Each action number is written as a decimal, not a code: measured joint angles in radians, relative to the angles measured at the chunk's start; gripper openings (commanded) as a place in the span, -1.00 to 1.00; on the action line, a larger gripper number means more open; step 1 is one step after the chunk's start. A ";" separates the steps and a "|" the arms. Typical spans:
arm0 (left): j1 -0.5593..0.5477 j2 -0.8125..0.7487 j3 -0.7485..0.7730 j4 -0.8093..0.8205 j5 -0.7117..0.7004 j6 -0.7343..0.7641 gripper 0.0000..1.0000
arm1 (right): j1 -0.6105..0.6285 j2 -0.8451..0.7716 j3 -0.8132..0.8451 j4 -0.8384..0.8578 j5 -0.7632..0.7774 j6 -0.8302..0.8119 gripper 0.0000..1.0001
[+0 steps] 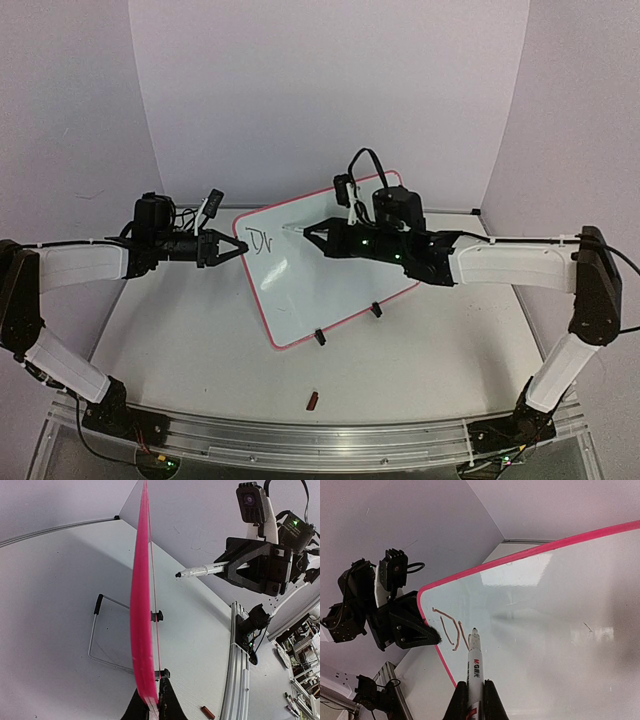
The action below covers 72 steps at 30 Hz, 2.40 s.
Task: Write a sentence on the whiteboard
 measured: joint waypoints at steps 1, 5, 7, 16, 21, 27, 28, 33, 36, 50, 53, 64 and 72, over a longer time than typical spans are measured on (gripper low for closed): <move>0.000 0.000 0.000 0.000 0.000 0.000 -1.00 | -0.002 0.004 0.005 0.001 -0.005 0.000 -1.00; 0.000 0.000 0.000 0.000 0.000 0.001 -1.00 | -0.003 0.031 0.026 0.002 -0.025 0.002 -1.00; 0.000 0.000 0.000 0.000 0.000 0.002 -1.00 | -0.003 0.042 0.033 0.002 -0.033 0.003 -1.00; 0.000 0.000 0.000 0.000 0.000 0.006 -1.00 | -0.003 0.080 0.049 -0.002 -0.045 0.012 -1.00; 0.000 0.000 0.000 -0.001 0.000 0.006 -1.00 | -0.004 0.081 0.050 -0.003 -0.038 0.020 -1.00; 0.000 0.000 0.000 -0.001 -0.002 0.006 -1.00 | -0.006 0.081 0.050 -0.003 -0.024 0.024 -1.00; 0.000 0.000 0.000 -0.001 -0.002 0.006 -1.00 | -0.006 0.081 0.050 -0.003 -0.023 0.025 -1.00; 0.000 0.000 0.000 -0.002 -0.005 0.006 -1.00 | -0.006 0.077 0.046 -0.004 -0.012 0.025 -1.00; 0.000 0.000 0.000 -0.002 -0.005 0.006 -1.00 | -0.009 0.072 0.044 -0.004 -0.003 0.025 -1.00; 0.000 0.000 0.000 -0.002 -0.005 0.006 -1.00 | -0.018 0.066 0.050 -0.007 0.005 0.025 -1.00; 0.000 0.000 0.000 -0.002 -0.004 0.006 -1.00 | -0.021 0.067 0.055 -0.008 0.003 0.025 -1.00; 0.000 0.000 0.000 -0.003 -0.007 0.006 -1.00 | -0.021 0.093 0.087 -0.007 -0.032 0.025 -1.00; 0.000 0.000 0.000 -0.004 -0.007 0.006 -1.00 | -0.021 0.093 0.084 -0.006 -0.043 0.026 -1.00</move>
